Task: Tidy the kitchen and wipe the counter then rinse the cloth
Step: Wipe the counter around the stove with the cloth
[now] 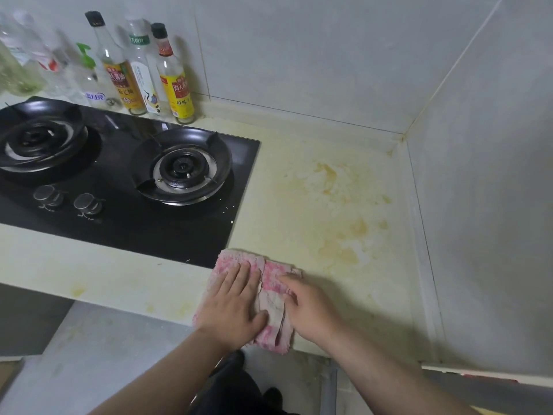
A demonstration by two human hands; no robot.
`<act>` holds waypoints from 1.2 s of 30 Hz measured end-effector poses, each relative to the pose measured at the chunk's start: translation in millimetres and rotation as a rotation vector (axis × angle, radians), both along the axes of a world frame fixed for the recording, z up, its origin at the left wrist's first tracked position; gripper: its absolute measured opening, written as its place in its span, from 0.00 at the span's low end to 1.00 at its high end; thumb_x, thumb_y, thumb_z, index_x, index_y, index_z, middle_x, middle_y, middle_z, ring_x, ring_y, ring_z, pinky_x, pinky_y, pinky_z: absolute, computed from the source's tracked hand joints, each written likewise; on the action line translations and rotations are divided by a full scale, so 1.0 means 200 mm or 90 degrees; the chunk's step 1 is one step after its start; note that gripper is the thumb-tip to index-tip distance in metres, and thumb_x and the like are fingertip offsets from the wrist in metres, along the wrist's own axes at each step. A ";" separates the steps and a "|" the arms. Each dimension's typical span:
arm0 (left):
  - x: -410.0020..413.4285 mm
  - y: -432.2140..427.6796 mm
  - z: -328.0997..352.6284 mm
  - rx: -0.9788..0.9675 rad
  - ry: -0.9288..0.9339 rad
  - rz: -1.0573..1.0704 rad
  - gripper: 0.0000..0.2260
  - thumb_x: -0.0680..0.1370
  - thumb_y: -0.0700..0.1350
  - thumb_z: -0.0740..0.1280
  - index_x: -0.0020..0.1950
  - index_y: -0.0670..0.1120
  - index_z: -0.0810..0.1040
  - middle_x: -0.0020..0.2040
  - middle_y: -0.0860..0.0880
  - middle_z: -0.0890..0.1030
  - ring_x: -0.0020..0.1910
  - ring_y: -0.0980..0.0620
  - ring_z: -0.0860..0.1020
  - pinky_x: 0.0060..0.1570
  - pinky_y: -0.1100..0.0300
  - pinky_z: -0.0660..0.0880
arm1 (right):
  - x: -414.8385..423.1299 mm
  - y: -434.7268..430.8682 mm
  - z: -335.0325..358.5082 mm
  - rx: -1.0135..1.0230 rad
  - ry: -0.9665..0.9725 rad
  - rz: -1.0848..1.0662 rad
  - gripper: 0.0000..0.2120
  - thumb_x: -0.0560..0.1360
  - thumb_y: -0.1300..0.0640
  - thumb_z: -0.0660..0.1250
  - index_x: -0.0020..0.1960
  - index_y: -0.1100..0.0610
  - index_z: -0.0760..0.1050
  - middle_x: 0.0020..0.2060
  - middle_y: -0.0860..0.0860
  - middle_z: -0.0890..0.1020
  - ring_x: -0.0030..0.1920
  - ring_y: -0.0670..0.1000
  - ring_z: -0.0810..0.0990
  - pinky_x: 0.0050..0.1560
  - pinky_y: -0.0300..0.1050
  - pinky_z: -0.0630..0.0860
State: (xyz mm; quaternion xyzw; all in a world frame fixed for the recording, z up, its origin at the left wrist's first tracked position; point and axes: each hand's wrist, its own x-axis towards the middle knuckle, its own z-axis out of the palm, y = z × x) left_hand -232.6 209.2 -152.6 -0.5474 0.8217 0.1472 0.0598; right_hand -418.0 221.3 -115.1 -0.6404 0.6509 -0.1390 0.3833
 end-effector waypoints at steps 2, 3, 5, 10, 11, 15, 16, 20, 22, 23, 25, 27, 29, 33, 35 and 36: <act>-0.02 -0.06 0.00 -0.024 -0.005 -0.011 0.39 0.74 0.66 0.51 0.80 0.45 0.49 0.80 0.44 0.50 0.79 0.46 0.45 0.74 0.50 0.39 | 0.02 -0.04 -0.03 0.009 -0.012 -0.017 0.21 0.81 0.59 0.58 0.74 0.52 0.68 0.73 0.47 0.69 0.73 0.46 0.66 0.72 0.36 0.61; -0.04 -0.09 0.00 -0.025 -0.003 -0.013 0.40 0.74 0.66 0.48 0.79 0.46 0.44 0.80 0.44 0.45 0.79 0.47 0.40 0.74 0.51 0.36 | 0.02 -0.06 -0.04 0.007 -0.007 -0.012 0.22 0.81 0.59 0.58 0.75 0.53 0.67 0.74 0.48 0.68 0.74 0.46 0.64 0.73 0.36 0.59; -0.06 -0.16 0.00 -0.018 0.009 0.009 0.41 0.72 0.67 0.43 0.78 0.47 0.36 0.78 0.47 0.36 0.76 0.51 0.32 0.72 0.54 0.28 | 0.03 -0.12 -0.05 -0.001 0.024 0.016 0.23 0.81 0.61 0.58 0.76 0.54 0.64 0.76 0.48 0.64 0.77 0.46 0.59 0.75 0.36 0.53; -0.09 -0.27 0.02 0.002 0.012 0.010 0.41 0.73 0.70 0.42 0.76 0.48 0.31 0.77 0.48 0.33 0.72 0.53 0.27 0.68 0.58 0.24 | -0.06 -0.31 -0.06 0.010 0.074 0.079 0.33 0.77 0.61 0.68 0.78 0.56 0.60 0.79 0.49 0.57 0.79 0.46 0.51 0.77 0.37 0.46; -0.09 -0.28 0.03 0.011 0.011 0.009 0.41 0.74 0.71 0.44 0.75 0.48 0.29 0.76 0.48 0.31 0.72 0.53 0.26 0.67 0.59 0.22 | -0.09 -0.35 -0.06 0.016 0.081 0.091 0.35 0.75 0.60 0.71 0.78 0.56 0.59 0.79 0.49 0.56 0.79 0.46 0.51 0.77 0.37 0.46; -0.12 -0.34 0.02 0.036 -0.006 0.020 0.46 0.72 0.74 0.47 0.75 0.47 0.29 0.75 0.48 0.28 0.73 0.52 0.26 0.71 0.55 0.26 | -0.13 -0.47 -0.06 0.025 0.123 0.135 0.40 0.73 0.58 0.74 0.79 0.57 0.56 0.80 0.50 0.53 0.79 0.48 0.48 0.77 0.39 0.45; -0.14 -0.37 0.01 0.044 -0.006 0.027 0.47 0.71 0.75 0.47 0.76 0.47 0.30 0.76 0.48 0.29 0.74 0.52 0.27 0.74 0.53 0.29 | -0.13 -0.49 -0.06 0.027 0.125 0.133 0.41 0.73 0.57 0.74 0.79 0.57 0.55 0.80 0.50 0.53 0.79 0.48 0.48 0.77 0.38 0.44; -0.18 -0.52 0.01 0.083 -0.001 0.036 0.51 0.68 0.75 0.50 0.78 0.47 0.32 0.77 0.49 0.30 0.74 0.53 0.28 0.76 0.51 0.33 | -0.15 -0.60 -0.06 0.032 0.154 0.146 0.43 0.73 0.55 0.73 0.79 0.60 0.53 0.80 0.53 0.52 0.79 0.49 0.48 0.72 0.34 0.37; -0.20 -0.59 0.02 0.080 0.002 0.023 0.51 0.69 0.75 0.51 0.78 0.47 0.32 0.75 0.51 0.28 0.73 0.54 0.26 0.75 0.51 0.31 | -0.16 -0.65 -0.04 0.048 0.163 0.146 0.44 0.72 0.54 0.74 0.79 0.61 0.52 0.80 0.55 0.51 0.79 0.50 0.48 0.74 0.36 0.38; -0.20 -0.62 0.03 0.079 0.003 0.012 0.51 0.69 0.75 0.51 0.78 0.47 0.32 0.73 0.52 0.27 0.72 0.55 0.26 0.74 0.52 0.31 | -0.17 -0.68 -0.04 0.053 0.162 0.148 0.45 0.72 0.54 0.74 0.79 0.61 0.52 0.80 0.55 0.51 0.80 0.50 0.48 0.75 0.36 0.40; -0.21 -0.67 0.04 0.074 0.009 -0.003 0.51 0.69 0.76 0.51 0.78 0.47 0.32 0.72 0.52 0.26 0.71 0.56 0.25 0.74 0.53 0.30 | -0.20 -0.73 -0.04 0.058 0.152 0.144 0.46 0.71 0.53 0.76 0.79 0.60 0.53 0.80 0.55 0.52 0.79 0.50 0.48 0.74 0.35 0.41; -0.22 -0.73 0.04 0.072 0.011 -0.012 0.50 0.69 0.76 0.51 0.78 0.48 0.33 0.72 0.52 0.26 0.71 0.56 0.26 0.74 0.53 0.29 | -0.24 -0.78 -0.04 0.057 0.135 0.130 0.46 0.70 0.53 0.77 0.79 0.59 0.55 0.79 0.53 0.53 0.79 0.49 0.50 0.74 0.34 0.44; -0.23 -0.78 0.05 0.073 0.010 -0.027 0.50 0.70 0.76 0.51 0.78 0.48 0.32 0.74 0.52 0.27 0.71 0.56 0.25 0.73 0.53 0.29 | -0.28 -0.83 -0.04 0.039 0.127 0.118 0.44 0.70 0.54 0.77 0.78 0.57 0.58 0.79 0.51 0.56 0.79 0.48 0.52 0.72 0.31 0.45; -0.26 -0.85 0.06 0.073 0.004 -0.028 0.52 0.68 0.76 0.52 0.77 0.49 0.31 0.73 0.53 0.26 0.71 0.56 0.25 0.73 0.53 0.29 | -0.31 -0.91 -0.04 -0.033 0.095 0.050 0.37 0.71 0.56 0.76 0.76 0.59 0.64 0.76 0.53 0.63 0.77 0.49 0.59 0.72 0.31 0.49; -0.27 -0.86 0.06 0.071 -0.001 -0.031 0.53 0.67 0.77 0.51 0.77 0.48 0.30 0.73 0.52 0.26 0.71 0.55 0.24 0.74 0.52 0.30 | -0.30 -0.95 -0.04 -0.051 0.095 0.040 0.37 0.68 0.54 0.78 0.73 0.60 0.68 0.71 0.55 0.70 0.72 0.52 0.67 0.73 0.37 0.58; -0.28 -0.88 0.06 0.071 -0.001 -0.032 0.53 0.67 0.78 0.51 0.77 0.48 0.30 0.73 0.52 0.25 0.71 0.55 0.24 0.74 0.52 0.30 | -0.29 -0.97 -0.04 -0.062 0.100 0.045 0.35 0.67 0.53 0.79 0.70 0.60 0.72 0.64 0.55 0.73 0.66 0.52 0.71 0.70 0.39 0.64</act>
